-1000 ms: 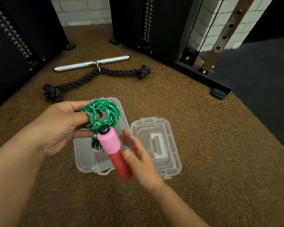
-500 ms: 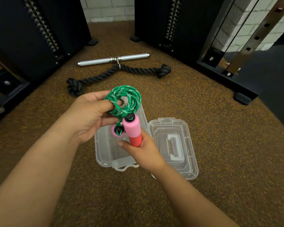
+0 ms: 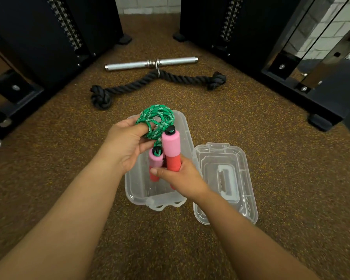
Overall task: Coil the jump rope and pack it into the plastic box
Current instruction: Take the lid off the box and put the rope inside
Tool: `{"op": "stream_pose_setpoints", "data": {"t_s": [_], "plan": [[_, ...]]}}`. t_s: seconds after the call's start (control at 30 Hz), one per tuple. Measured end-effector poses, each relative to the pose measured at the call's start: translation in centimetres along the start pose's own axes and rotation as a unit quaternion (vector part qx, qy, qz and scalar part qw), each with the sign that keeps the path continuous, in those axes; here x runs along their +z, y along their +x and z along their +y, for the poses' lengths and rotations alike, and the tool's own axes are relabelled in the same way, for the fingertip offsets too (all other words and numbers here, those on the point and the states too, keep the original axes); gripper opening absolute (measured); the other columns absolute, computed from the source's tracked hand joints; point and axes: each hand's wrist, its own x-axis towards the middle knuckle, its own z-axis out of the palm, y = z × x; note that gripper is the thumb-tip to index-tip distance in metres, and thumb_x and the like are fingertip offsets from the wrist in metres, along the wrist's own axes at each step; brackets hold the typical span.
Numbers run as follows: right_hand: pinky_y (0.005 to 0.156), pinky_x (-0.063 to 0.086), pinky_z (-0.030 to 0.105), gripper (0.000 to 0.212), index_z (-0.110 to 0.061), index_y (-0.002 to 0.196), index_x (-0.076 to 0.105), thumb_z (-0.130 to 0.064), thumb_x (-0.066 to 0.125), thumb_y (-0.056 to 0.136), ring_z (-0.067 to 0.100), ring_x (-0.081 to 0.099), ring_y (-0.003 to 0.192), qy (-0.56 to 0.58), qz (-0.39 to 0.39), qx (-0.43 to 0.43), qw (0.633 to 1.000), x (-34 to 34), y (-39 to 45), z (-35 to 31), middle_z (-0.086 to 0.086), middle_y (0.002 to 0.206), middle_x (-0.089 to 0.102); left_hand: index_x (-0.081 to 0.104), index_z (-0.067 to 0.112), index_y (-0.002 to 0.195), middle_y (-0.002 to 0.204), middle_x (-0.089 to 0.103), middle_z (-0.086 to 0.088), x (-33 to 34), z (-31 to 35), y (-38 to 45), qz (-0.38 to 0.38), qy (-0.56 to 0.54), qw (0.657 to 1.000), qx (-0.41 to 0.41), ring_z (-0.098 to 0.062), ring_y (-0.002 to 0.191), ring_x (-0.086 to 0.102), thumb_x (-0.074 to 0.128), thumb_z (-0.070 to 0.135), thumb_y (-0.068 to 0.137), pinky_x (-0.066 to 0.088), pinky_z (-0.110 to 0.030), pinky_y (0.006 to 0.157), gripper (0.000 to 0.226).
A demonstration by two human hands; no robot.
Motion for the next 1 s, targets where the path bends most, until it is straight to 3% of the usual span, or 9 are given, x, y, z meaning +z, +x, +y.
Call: {"op": "stream_pose_setpoints", "data": {"t_s": [0.1, 0.23, 0.3, 0.37, 0.47, 0.57, 0.67, 0.87, 1.0], "plan": [[0.061, 0.047, 0.020, 0.023, -0.014, 0.095, 0.062, -0.024, 0.074, 0.079, 0.006, 0.057, 0.066, -0.031, 0.023, 0.047, 0.998, 0.5, 1.2, 1.2, -0.004, 0.075, 0.060, 0.063, 0.020, 0.088, 0.089, 0.069, -0.005, -0.2, -1.5, 2.4, 0.054, 0.057, 0.996, 0.033, -0.015, 0.074, 0.066, 0.053, -0.006, 0.087, 0.058, -0.025, 0.063, 0.028], [0.070, 0.054, 0.029, 0.016, -0.020, 0.092, 0.061, -0.021, 0.072, 0.080, 0.015, 0.061, 0.072, -0.056, 0.058, 0.099, 0.992, 0.3, 3.1, 2.1, 0.001, 0.078, 0.063, 0.060, 0.008, 0.115, 0.100, 0.063, -0.011, 0.0, -4.1, 6.4, 0.086, 0.102, 0.990, 0.037, -0.020, 0.076, 0.064, 0.049, -0.005, 0.088, 0.057, -0.024, 0.056, 0.032], [0.067, 0.057, 0.034, 0.013, -0.022, 0.086, 0.060, -0.021, 0.071, 0.080, 0.018, 0.062, 0.070, -0.079, 0.068, 0.115, 0.988, 0.1, 4.0, 2.6, 0.004, 0.079, 0.064, 0.058, 0.007, 0.119, 0.100, 0.063, -0.013, 0.2, -5.3, 8.2, 0.099, 0.113, 0.988, 0.030, -0.025, 0.080, 0.063, 0.048, -0.006, 0.088, 0.056, -0.027, 0.053, 0.035], [0.054, 0.054, 0.030, 0.015, -0.018, 0.089, 0.060, -0.022, 0.071, 0.079, 0.020, 0.062, 0.066, -0.110, 0.070, 0.137, 0.982, -0.2, 4.9, 3.2, 0.007, 0.079, 0.064, 0.060, 0.009, 0.116, 0.103, 0.064, -0.015, 0.3, -6.7, 9.7, 0.112, 0.108, 0.988, 0.001, -0.029, 0.085, 0.064, 0.050, -0.003, 0.088, 0.059, -0.036, 0.063, 0.032], [0.057, 0.051, 0.027, 0.021, -0.015, 0.094, 0.061, -0.025, 0.071, 0.078, 0.024, 0.066, 0.071, -0.164, 0.061, 0.170, 0.970, -0.3, 6.3, 4.4, 0.010, 0.084, 0.068, 0.060, 0.015, 0.098, 0.098, 0.064, -0.017, -0.6, -9.4, 11.5, 0.151, 0.065, 0.984, -0.067, -0.032, 0.087, 0.063, 0.054, 0.001, 0.083, 0.056, -0.048, 0.080, 0.022], [0.062, 0.056, 0.032, 0.024, -0.015, 0.094, 0.063, -0.026, 0.072, 0.076, 0.027, 0.069, 0.073, -0.186, 0.047, 0.199, 0.961, -0.1, 7.5, 5.5, 0.012, 0.088, 0.072, 0.065, 0.008, 0.098, 0.098, 0.065, -0.020, -2.1, -13.2, 14.3, 0.176, 0.019, 0.979, -0.098, -0.032, 0.085, 0.063, 0.056, 0.008, 0.073, 0.054, -0.047, 0.082, 0.027], [0.065, 0.058, 0.036, 0.022, -0.013, 0.091, 0.063, -0.026, 0.072, 0.076, 0.026, 0.065, 0.063, -0.194, 0.028, 0.226, 0.954, 0.1, 8.2, 6.3, 0.015, 0.087, 0.072, 0.062, 0.010, 0.078, 0.093, 0.064, -0.021, -2.7, -15.1, 14.9, 0.204, 0.005, 0.972, -0.113, -0.031, 0.079, 0.061, 0.058, 0.014, 0.063, 0.054, -0.049, 0.081, 0.017], [0.067, 0.059, 0.039, 0.017, -0.013, 0.089, 0.060, -0.019, 0.070, 0.077, 0.027, 0.063, 0.059, -0.187, 0.015, 0.256, 0.948, 0.2, 8.9, 6.7, 0.017, 0.090, 0.071, 0.062, 0.008, 0.090, 0.096, 0.067, -0.019, -2.6, -15.4, 13.7, 0.221, -0.032, 0.968, -0.115, -0.031, 0.079, 0.064, 0.064, 0.013, 0.075, 0.055, -0.048, 0.079, 0.016], [0.058, 0.054, 0.031, 0.015, -0.015, 0.080, 0.056, -0.020, 0.070, 0.078, 0.023, 0.061, 0.054, -0.200, 0.002, 0.265, 0.943, 0.1, 9.1, 6.7, 0.014, 0.085, 0.068, 0.063, 0.013, 0.093, 0.102, 0.070, -0.017, -3.2, -16.8, 14.2, 0.226, -0.022, 0.968, -0.110, -0.032, 0.091, 0.068, 0.067, 0.026, 0.066, 0.056, -0.048, 0.085, 0.030]]}}
